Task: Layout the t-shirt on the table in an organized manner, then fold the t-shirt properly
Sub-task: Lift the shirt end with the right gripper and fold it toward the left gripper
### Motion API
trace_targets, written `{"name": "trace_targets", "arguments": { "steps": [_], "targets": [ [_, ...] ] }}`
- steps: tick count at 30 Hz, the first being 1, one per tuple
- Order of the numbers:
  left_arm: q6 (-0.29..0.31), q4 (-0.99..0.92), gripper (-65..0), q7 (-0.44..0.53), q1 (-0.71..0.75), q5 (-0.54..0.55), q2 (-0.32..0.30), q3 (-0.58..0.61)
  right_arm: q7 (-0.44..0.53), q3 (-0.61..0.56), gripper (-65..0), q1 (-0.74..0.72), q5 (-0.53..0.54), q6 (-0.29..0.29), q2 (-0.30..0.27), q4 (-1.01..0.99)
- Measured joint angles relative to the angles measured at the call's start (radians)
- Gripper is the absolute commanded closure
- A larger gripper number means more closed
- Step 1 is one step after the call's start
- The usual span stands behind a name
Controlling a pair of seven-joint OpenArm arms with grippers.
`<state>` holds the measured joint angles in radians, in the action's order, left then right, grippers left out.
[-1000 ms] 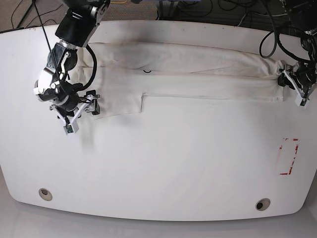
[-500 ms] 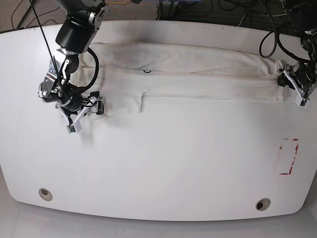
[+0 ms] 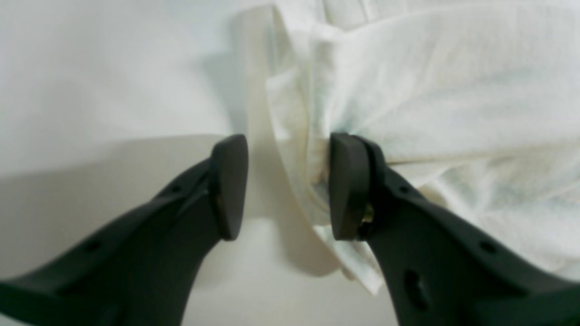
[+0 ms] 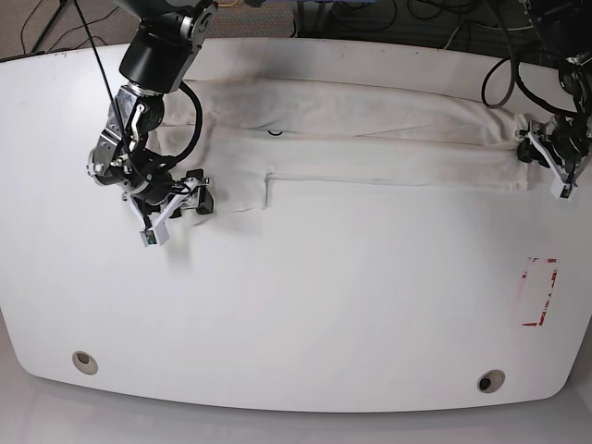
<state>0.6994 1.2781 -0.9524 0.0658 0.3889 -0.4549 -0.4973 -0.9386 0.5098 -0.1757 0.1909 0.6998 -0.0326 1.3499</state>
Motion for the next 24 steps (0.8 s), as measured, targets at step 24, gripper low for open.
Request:
{"name": "trace_targets", "arguments": {
  "steps": [24],
  "targets": [
    [0.000,0.000,-26.8,0.000,0.000,0.000,0.000,0.001,-0.299,0.000,0.0,0.103,0.193,-0.003,0.033,0.336]
  ]
}}
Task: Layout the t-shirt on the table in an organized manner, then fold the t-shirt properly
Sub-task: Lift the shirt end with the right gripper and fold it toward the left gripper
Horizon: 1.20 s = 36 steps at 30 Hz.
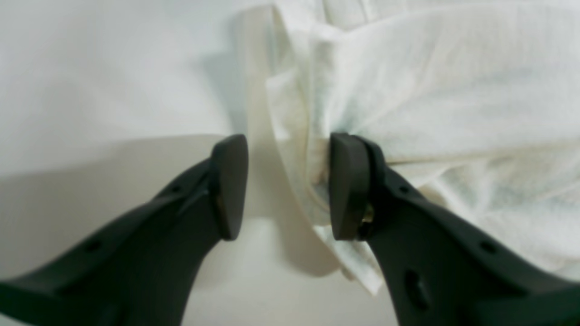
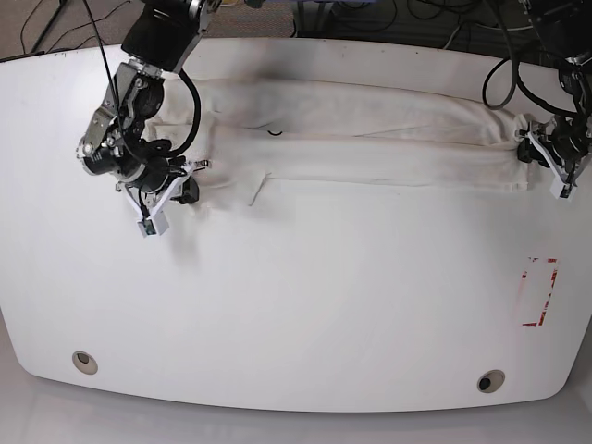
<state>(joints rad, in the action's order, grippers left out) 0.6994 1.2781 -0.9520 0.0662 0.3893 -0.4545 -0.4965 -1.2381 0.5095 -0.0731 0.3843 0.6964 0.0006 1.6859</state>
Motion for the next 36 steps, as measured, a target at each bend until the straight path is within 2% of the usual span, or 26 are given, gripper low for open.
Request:
{"name": "trace_targets", "arguments": {
  "steps": [4,9,18,23,28,36],
  "targets": [
    [0.000,0.000,-26.8,0.000,0.000,0.000,0.000,0.001,-0.103,0.000,0.0,0.041,0.139,-0.002,-0.003,0.087],
    [0.000,0.000,-26.8,0.000,0.000,-0.001,0.000,0.002,-0.173,0.000,0.0,0.110,0.330,0.000,-0.015,0.122],
    [0.000,0.001,-26.8,0.000,0.000,-0.004,0.001,0.002,-0.176,-0.137,0.0,0.225,0.593,0.000,-0.111,0.121],
    [0.000,0.001,-26.8,0.000,-0.001,-0.003,0.001,0.002,-0.176,-0.181,-0.8,0.272,0.641,0.000,-0.143,0.121],
    [0.000,0.001,-26.8,0.000,0.000,-0.004,0.002,0.002,-0.177,-0.193,-8.9,0.301,0.641,0.000,-0.168,0.120],
    [0.000,0.001,-26.8,0.000,0.000,-0.004,0.002,0.002,-0.177,-0.242,-33.5,0.304,0.642,0.000,-0.234,0.120]
  ]
}}
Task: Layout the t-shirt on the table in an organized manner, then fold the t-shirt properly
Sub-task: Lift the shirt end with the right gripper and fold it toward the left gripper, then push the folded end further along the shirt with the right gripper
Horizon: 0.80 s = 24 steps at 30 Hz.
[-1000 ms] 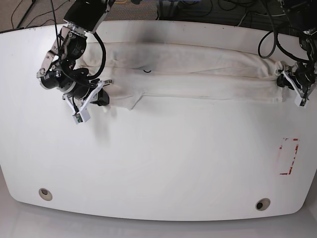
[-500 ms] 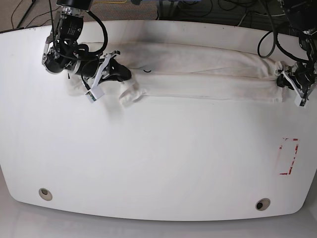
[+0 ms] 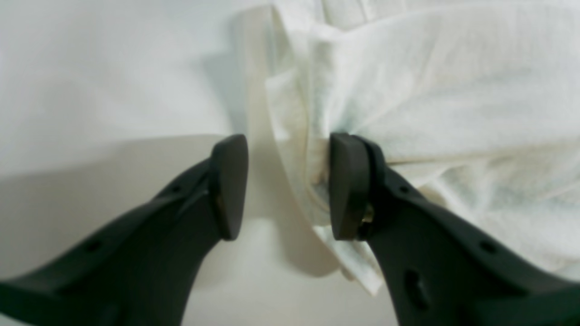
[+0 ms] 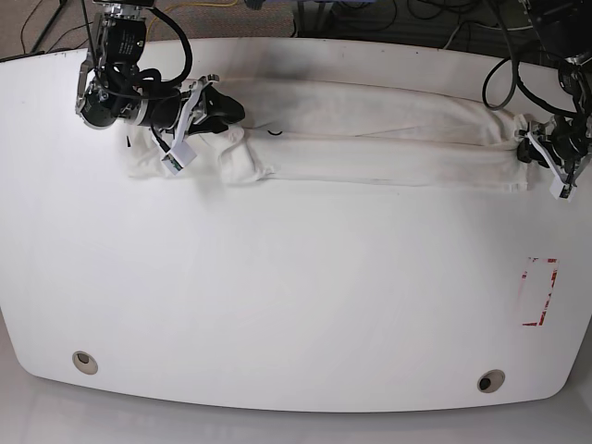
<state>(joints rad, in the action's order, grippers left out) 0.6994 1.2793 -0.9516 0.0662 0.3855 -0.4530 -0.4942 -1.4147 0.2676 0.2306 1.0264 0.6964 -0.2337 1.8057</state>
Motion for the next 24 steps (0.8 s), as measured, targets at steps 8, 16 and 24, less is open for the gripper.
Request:
{"name": "trace_targets", "arguments": {
  "steps": [8,16,24],
  "targets": [
    [0.000,0.000,-26.8,0.000,0.000,0.000,0.000,0.000,0.003,-0.053,-39.3,0.001,0.004,0.000,-0.077,0.000],
    [0.000,0.000,-26.8,0.000,0.000,0.000,0.000,0.000,0.004,0.057,-39.3,-0.002,0.005,0.000,-0.087,0.001],
    [0.000,0.000,-26.8,0.000,0.000,0.000,0.000,0.000,0.008,0.062,-39.3,-0.002,-0.001,0.000,-0.056,0.001]
  ]
}}
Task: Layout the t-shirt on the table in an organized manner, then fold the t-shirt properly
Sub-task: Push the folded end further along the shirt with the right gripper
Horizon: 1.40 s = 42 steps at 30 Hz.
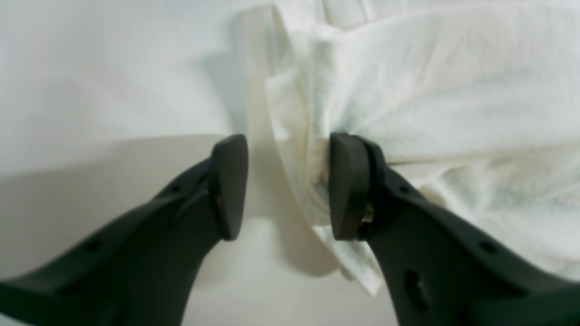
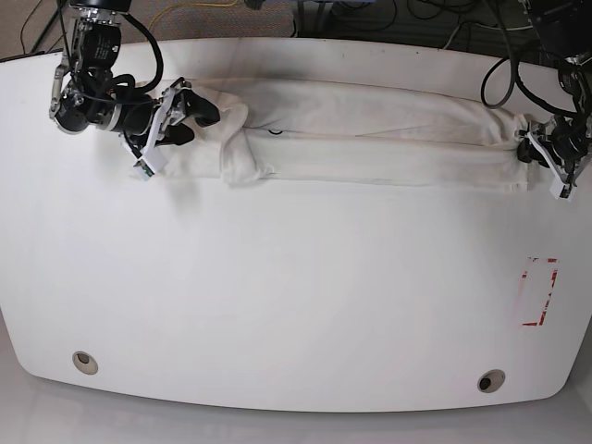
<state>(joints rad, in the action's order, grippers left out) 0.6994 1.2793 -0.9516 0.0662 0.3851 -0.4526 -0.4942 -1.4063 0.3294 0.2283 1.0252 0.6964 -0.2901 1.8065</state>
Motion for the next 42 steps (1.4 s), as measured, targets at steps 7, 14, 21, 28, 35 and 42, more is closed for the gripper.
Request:
{"name": "trace_targets", "arguments": {
  "steps": [7,14,21,28,35,42],
  "targets": [
    [0.000,0.000,-26.8,0.000,0.000,0.000,0.000,0.000,0.011,-0.062,-39.3,0.001,0.002,0.000,0.076,-0.002],
    [0.000,0.000,-26.8,0.000,0.000,0.000,0.000,0.000,0.013,-0.140,-39.3,-0.002,-0.001,0.000,0.127,-0.044],
    [0.000,0.000,-26.8,0.000,0.000,0.001,0.000,0.000,0.011,-0.233,-39.3,0.005,0.008,0.000,0.152,-0.027],
    [0.000,0.000,-26.8,0.000,0.000,0.001,0.000,-0.001,0.001,-0.167,-39.3,0.002,0.013,0.000,0.100,0.117],
    [0.000,0.000,-26.8,0.000,0.000,0.001,0.000,-0.001,0.007,-0.024,-39.3,-0.014,0.006,0.000,0.063,0.124],
    [0.000,0.000,-26.8,0.000,0.000,0.001,0.000,-0.001,-0.001,0.031,-39.3,-0.078,-0.004,-0.001,0.063,-0.005]
  ]
}}
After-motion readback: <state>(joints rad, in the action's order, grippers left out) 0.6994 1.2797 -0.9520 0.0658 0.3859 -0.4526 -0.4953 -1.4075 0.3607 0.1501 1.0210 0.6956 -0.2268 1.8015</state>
